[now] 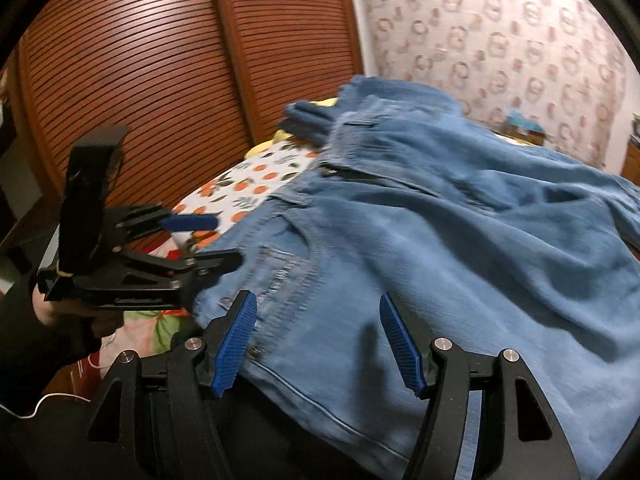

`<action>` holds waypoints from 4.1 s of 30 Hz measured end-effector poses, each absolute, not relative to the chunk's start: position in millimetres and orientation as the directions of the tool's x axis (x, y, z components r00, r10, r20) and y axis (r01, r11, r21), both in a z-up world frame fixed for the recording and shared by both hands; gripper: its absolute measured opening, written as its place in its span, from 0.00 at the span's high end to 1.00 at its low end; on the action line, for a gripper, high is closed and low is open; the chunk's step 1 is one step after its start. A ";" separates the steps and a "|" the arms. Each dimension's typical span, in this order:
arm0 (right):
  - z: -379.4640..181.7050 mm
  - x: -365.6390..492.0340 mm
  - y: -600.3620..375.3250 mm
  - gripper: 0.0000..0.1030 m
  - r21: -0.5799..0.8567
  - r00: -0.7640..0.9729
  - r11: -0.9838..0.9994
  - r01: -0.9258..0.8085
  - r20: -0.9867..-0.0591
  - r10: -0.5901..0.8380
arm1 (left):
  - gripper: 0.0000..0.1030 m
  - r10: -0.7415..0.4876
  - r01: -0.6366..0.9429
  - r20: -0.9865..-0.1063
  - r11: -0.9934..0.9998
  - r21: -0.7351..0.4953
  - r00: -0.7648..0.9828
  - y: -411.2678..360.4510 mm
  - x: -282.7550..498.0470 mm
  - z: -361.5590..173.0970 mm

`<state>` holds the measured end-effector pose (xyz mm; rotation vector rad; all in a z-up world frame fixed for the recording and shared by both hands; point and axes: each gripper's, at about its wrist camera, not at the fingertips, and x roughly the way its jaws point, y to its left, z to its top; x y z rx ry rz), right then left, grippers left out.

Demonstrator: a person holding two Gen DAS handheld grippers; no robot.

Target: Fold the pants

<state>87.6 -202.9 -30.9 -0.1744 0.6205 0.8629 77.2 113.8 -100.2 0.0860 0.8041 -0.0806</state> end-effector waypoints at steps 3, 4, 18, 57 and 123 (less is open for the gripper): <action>-37.7 87.3 -198.4 0.36 0.089 0.462 0.619 -0.780 -0.585 0.667 | 0.39 -0.046 0.109 -0.727 0.993 0.040 0.685 116.2 87.2 -99.5; -39.6 88.2 -198.2 0.36 0.085 0.456 0.612 -0.786 -0.589 0.667 | 0.39 -0.044 0.110 -0.729 0.993 0.043 0.683 116.2 90.3 -99.2; -48.8 80.6 -199.9 0.36 0.026 0.434 0.567 -0.823 -0.614 0.659 | 0.39 -0.079 0.101 -0.737 0.995 -0.015 0.672 124.1 96.1 -99.9; -96.7 -3.7 -90.8 0.33 -0.591 0.713 0.405 -0.698 -0.522 0.467 | 0.39 -0.013 -0.091 -0.703 0.990 -0.111 0.711 195.5 33.6 -94.0; -36.5 65.6 -222.2 0.74 -0.088 0.581 0.671 -0.736 -0.590 0.560 | 0.97 -0.267 0.199 -0.465 0.961 -0.189 0.844 106.2 54.5 5.9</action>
